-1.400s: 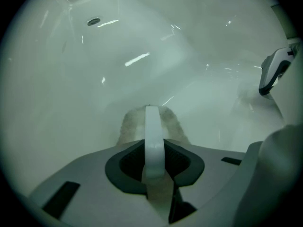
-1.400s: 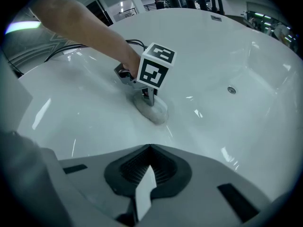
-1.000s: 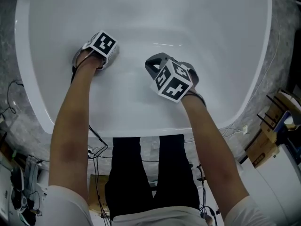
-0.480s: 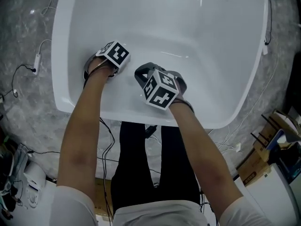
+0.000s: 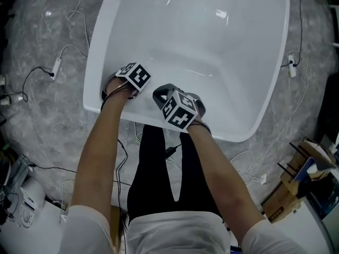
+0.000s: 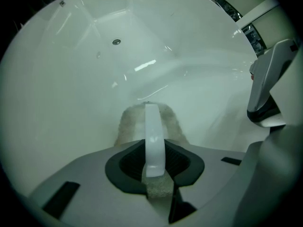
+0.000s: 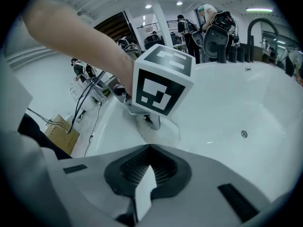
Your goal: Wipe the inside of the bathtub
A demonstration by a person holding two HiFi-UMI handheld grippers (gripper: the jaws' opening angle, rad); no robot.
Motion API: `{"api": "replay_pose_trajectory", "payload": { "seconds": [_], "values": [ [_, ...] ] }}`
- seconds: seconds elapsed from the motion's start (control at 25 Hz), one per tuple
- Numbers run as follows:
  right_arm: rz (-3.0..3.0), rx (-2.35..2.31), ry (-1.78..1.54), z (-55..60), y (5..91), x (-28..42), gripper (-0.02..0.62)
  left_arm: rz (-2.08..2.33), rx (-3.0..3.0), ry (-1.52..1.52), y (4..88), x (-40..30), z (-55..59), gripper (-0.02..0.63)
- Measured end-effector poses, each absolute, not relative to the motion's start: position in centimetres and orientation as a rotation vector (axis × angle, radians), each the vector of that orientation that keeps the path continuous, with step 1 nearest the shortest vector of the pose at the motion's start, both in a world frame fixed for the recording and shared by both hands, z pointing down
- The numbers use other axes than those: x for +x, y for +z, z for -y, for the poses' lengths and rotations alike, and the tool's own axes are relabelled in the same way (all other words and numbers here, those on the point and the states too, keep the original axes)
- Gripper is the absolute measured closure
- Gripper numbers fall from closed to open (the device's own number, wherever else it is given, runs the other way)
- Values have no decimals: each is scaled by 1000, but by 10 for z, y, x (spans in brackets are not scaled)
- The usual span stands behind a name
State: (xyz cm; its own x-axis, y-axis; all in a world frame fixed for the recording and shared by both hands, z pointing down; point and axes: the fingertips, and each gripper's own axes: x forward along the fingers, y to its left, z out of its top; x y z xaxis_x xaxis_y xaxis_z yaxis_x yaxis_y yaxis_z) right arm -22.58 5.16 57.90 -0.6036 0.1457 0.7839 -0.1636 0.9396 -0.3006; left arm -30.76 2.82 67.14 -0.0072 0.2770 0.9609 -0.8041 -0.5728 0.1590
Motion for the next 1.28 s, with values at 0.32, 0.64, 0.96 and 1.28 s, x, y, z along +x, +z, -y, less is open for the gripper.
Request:
{"api": "replay_pose_trajectory", "payload": {
  "seconds": [0.32, 0.64, 0.96, 1.28],
  "values": [
    [2212, -5, 422, -61, 524, -242, 586, 588, 1494, 1701, 616, -323, -46, 508],
    [2206, -41, 404, -79, 483, -249, 586, 620, 1511, 1697, 576, -332, -59, 508],
    [2236, -35, 383, -84, 438, -249, 586, 654, 1521, 1699, 542, -348, -77, 508],
    [2334, 26, 400, -82, 387, -238, 586, 778, 1538, 1555, 501, -351, -104, 508]
  ]
}}
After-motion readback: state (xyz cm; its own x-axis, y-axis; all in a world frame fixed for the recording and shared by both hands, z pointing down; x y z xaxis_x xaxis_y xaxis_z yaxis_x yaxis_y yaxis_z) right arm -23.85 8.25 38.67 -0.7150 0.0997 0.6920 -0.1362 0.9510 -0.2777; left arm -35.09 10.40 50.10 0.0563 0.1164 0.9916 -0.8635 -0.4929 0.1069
